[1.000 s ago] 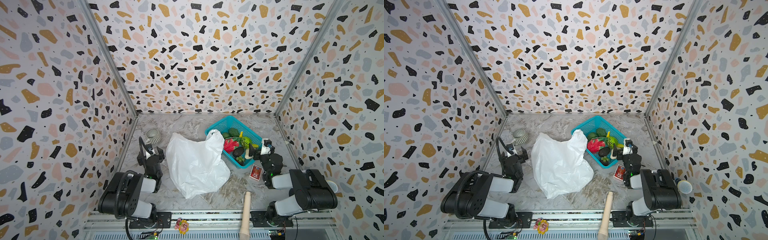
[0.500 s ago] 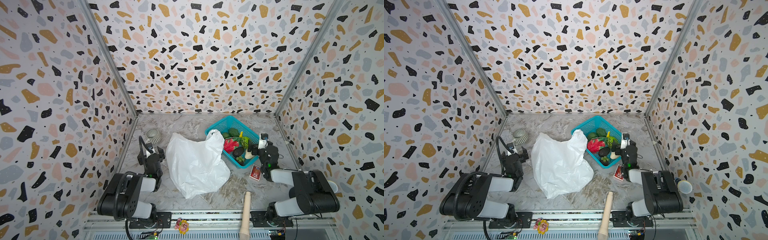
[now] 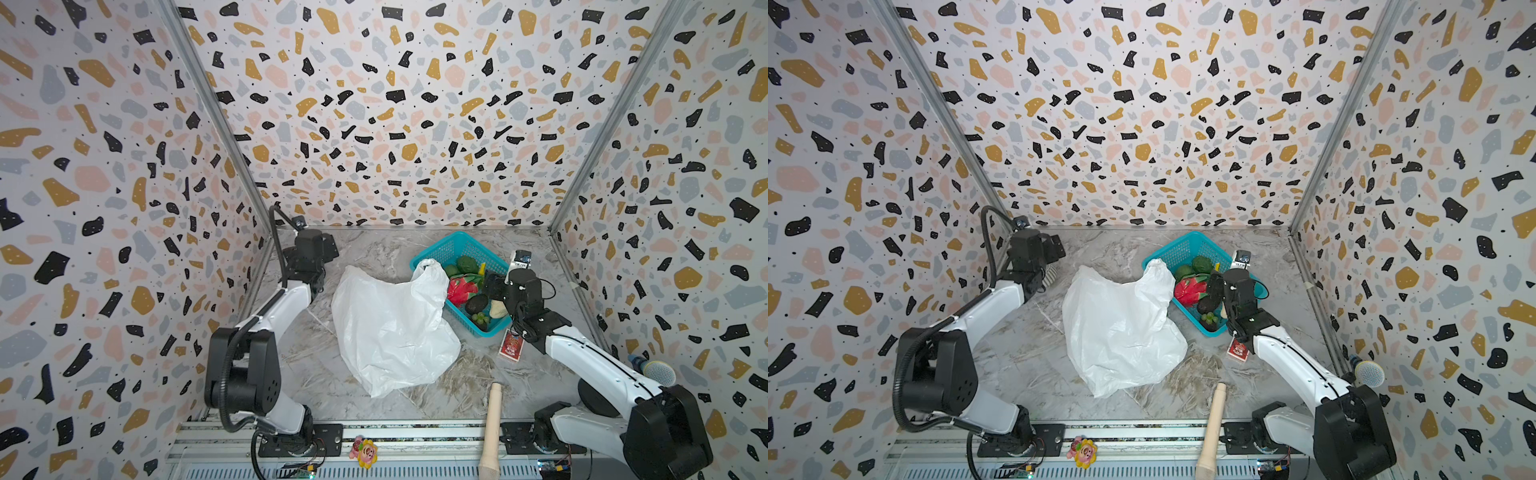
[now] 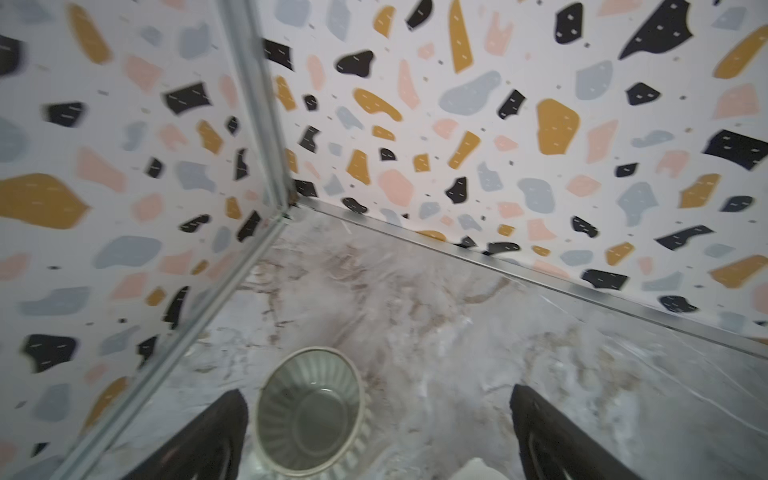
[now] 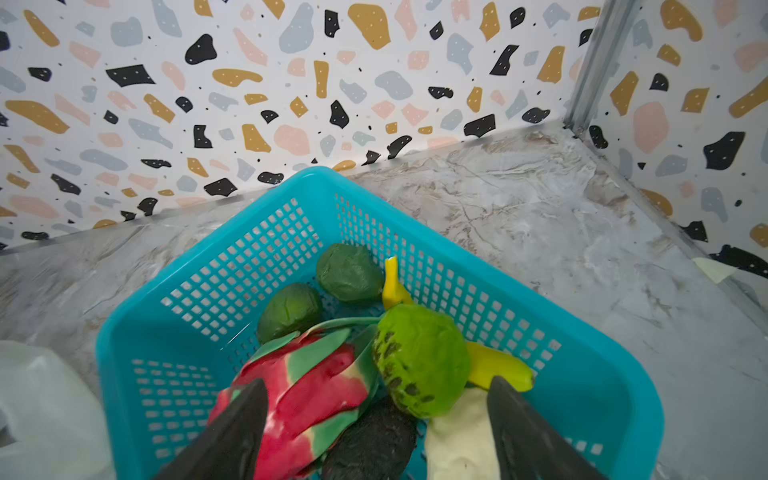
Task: Place the fruits into the plastic bag
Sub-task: 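Grasp the white bag's handle with the left gripper while the right moves over the basket, then lift the white bag with the left gripper and hold it open beside the basket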
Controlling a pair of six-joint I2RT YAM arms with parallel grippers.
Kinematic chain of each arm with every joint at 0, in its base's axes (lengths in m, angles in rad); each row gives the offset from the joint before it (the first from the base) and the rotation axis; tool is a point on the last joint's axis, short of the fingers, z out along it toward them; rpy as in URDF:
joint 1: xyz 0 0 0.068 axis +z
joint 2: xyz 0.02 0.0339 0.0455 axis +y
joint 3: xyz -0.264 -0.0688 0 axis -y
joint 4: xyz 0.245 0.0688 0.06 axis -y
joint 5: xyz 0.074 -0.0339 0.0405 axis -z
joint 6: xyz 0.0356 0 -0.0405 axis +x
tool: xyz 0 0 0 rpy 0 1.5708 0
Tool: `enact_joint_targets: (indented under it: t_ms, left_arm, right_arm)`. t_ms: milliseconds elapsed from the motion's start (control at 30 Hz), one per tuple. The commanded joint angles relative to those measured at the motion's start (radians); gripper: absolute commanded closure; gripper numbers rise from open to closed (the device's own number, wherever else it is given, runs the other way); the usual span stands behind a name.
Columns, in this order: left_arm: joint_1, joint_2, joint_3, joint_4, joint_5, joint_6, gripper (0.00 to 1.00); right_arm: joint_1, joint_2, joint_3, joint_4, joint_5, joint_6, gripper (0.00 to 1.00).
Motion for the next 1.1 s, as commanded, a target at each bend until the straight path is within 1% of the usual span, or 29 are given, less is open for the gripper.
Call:
enact_joint_targets:
  t_ms: [0,100,233,367,467,533,600,633,667,700,733,767,833,900,1067]
  left_arm:
    - [-0.03,0.103,0.135,-0.345,0.237,-0.072,0.0]
    - [-0.056,0.174,0.2,-0.425,0.256,-0.062,0.01]
    - [-0.058,0.266,0.246,-0.492,0.275,-0.067,0.03]
    - [-0.061,0.316,0.248,-0.493,0.326,-0.07,0.03]
    - [-0.063,0.333,0.236,-0.478,0.333,-0.077,0.08]
    - [-0.063,0.346,0.238,-0.483,0.328,-0.079,0.19]
    - [-0.063,0.355,0.236,-0.483,0.337,-0.08,0.4]
    - [-0.063,0.357,0.235,-0.48,0.348,-0.082,0.58]
    - [-0.063,0.357,0.233,-0.478,0.361,-0.084,0.73]
    - [-0.063,0.355,0.234,-0.476,0.375,-0.086,0.86]
    - [-0.062,0.351,0.234,-0.471,0.391,-0.089,0.95]
    - [-0.063,0.344,0.237,-0.468,0.404,-0.093,1.0]
    - [-0.063,0.317,0.246,-0.457,0.433,-0.093,1.0]
    - [-0.065,0.256,0.251,-0.424,0.453,-0.084,1.0]
    - [-0.07,0.008,0.273,-0.264,0.478,-0.008,1.0]
  right_arm:
    - [0.036,-0.026,0.07,-0.18,0.021,0.015,0.17]
    - [0.059,-0.038,0.068,-0.197,0.024,-0.008,0.17]
    - [0.061,-0.052,0.05,-0.196,0.03,-0.021,0.17]
    - [0.062,-0.056,0.038,-0.19,0.036,-0.028,0.17]
    - [0.063,-0.058,0.026,-0.184,0.026,-0.031,0.17]
    - [0.065,-0.062,0.02,-0.183,0.026,-0.031,0.17]
    - [0.065,-0.065,0.015,-0.179,0.023,-0.036,0.18]
    - [0.064,-0.067,0.015,-0.179,0.024,-0.039,0.18]
    - [0.065,-0.069,0.015,-0.18,0.026,-0.038,0.18]
    - [0.065,-0.071,0.016,-0.179,0.026,-0.039,0.18]
    - [0.065,-0.075,0.018,-0.179,0.026,-0.038,0.18]
    - [0.066,-0.079,0.022,-0.18,0.025,-0.037,0.18]
    - [0.066,-0.088,0.032,-0.184,0.02,-0.034,0.18]
    - [0.066,-0.1,0.049,-0.19,0.016,-0.034,0.18]
    - [0.066,-0.13,0.116,-0.198,-0.012,-0.043,0.18]
